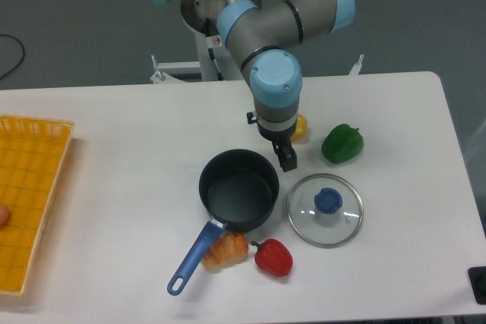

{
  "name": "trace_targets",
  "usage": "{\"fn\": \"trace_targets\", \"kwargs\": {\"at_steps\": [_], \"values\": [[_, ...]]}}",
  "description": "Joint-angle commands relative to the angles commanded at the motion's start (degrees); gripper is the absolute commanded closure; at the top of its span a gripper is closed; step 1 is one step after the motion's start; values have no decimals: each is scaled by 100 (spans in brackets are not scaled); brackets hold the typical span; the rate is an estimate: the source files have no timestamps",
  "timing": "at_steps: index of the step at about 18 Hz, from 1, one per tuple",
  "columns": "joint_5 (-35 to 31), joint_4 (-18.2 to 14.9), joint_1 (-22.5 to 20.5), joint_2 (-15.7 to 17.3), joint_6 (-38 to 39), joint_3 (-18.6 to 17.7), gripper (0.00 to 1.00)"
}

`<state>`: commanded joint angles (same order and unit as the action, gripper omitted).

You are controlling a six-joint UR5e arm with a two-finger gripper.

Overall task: Pick up the yellow pepper
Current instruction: 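Lower the open gripper down around the yellow pepper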

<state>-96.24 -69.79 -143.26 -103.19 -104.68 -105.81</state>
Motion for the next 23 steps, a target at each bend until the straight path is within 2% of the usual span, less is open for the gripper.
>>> {"fn": "trace_targets", "kwargs": {"at_steps": [3,8,16,23], "values": [[-70,228,-26,175,-17,-386,0],[-254,360,-193,334,-351,-721,0],[-536,422,-509,299,-703,-862,0],[-536,1028,-598,150,-721,-1108,0]]}}
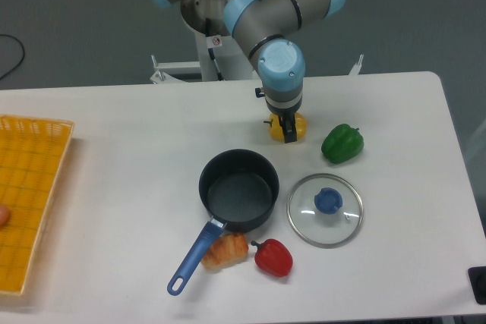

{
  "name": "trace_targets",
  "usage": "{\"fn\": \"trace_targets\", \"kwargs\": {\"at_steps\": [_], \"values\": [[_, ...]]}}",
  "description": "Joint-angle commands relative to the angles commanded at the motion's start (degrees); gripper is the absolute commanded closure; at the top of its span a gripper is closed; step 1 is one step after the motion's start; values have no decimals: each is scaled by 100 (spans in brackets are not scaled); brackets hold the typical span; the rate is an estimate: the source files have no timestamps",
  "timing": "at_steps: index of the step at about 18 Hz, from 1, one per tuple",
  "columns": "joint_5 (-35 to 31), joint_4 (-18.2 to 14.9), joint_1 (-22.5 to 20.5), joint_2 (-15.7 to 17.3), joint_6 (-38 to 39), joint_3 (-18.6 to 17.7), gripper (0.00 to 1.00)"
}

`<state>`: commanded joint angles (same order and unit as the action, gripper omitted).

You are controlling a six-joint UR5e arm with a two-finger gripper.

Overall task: Pick up the yellow pepper
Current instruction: 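Lower the open gripper down around the yellow pepper, then close the gripper on the yellow pepper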

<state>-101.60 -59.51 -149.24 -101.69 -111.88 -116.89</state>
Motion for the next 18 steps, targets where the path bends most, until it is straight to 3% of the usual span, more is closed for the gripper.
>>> {"fn": "trace_targets", "kwargs": {"at_steps": [18], "values": [[-9,290,35,-70,70,-203,0]]}}
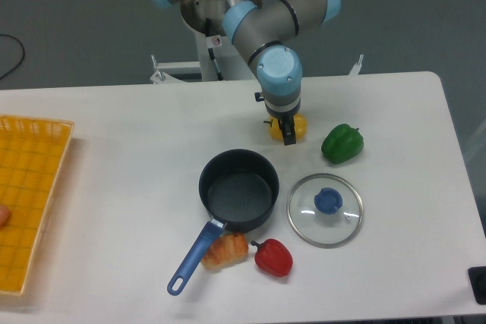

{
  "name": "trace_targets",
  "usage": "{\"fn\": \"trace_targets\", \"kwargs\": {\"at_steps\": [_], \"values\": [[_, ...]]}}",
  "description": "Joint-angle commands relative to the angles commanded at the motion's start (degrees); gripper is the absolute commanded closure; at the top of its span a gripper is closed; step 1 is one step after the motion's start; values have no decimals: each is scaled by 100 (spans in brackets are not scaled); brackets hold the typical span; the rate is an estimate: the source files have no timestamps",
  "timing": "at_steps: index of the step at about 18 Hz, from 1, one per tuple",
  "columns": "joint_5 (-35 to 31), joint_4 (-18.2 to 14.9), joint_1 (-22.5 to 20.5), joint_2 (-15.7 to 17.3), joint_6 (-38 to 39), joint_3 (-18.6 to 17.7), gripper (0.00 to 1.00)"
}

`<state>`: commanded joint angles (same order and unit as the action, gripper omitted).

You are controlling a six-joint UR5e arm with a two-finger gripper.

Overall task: Pick up the yellow pepper
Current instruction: 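Close the gripper on the yellow pepper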

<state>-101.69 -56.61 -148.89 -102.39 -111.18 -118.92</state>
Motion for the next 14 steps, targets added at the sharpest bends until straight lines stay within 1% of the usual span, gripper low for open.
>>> {"fn": "trace_targets", "kwargs": {"at_steps": [5,6,8,10,11,14], "values": [[0,88,0,-9,9,-62,0],[0,88,0,-9,9,-53,5],[-9,106,0,-26,17,-27,13],[-9,97,-9,-44,26,-9,17],[-9,88,-9,-44,35,-9,22],[-9,88,0,-53,167,-18,24]]}}
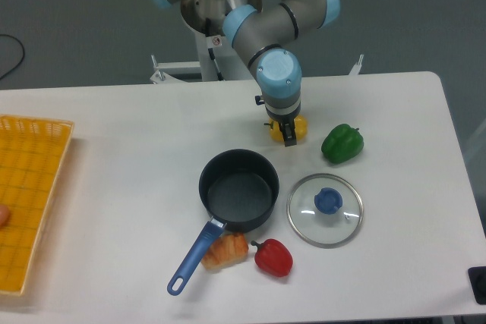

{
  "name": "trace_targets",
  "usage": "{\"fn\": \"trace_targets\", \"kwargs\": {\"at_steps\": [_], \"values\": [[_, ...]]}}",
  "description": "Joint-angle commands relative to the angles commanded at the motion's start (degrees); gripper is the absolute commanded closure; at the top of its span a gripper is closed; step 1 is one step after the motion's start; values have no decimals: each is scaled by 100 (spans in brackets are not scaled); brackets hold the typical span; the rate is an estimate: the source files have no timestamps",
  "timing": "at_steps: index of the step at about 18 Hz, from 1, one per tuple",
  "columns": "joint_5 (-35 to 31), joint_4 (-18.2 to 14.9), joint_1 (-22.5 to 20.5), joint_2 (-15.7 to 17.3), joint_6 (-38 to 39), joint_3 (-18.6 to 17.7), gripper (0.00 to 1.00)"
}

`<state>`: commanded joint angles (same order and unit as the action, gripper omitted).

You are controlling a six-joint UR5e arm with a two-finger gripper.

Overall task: Pick up the yellow pepper
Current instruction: 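Close the gripper on the yellow pepper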

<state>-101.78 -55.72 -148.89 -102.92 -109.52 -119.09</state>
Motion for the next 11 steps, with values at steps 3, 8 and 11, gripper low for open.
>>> {"fn": "trace_targets", "kwargs": {"at_steps": [3,8,11], "values": [[-9,-9,0,0,9,17,32],[-9,-184,-9,9,44,394,33],[35,-623,0,18,246,694,34]]}}
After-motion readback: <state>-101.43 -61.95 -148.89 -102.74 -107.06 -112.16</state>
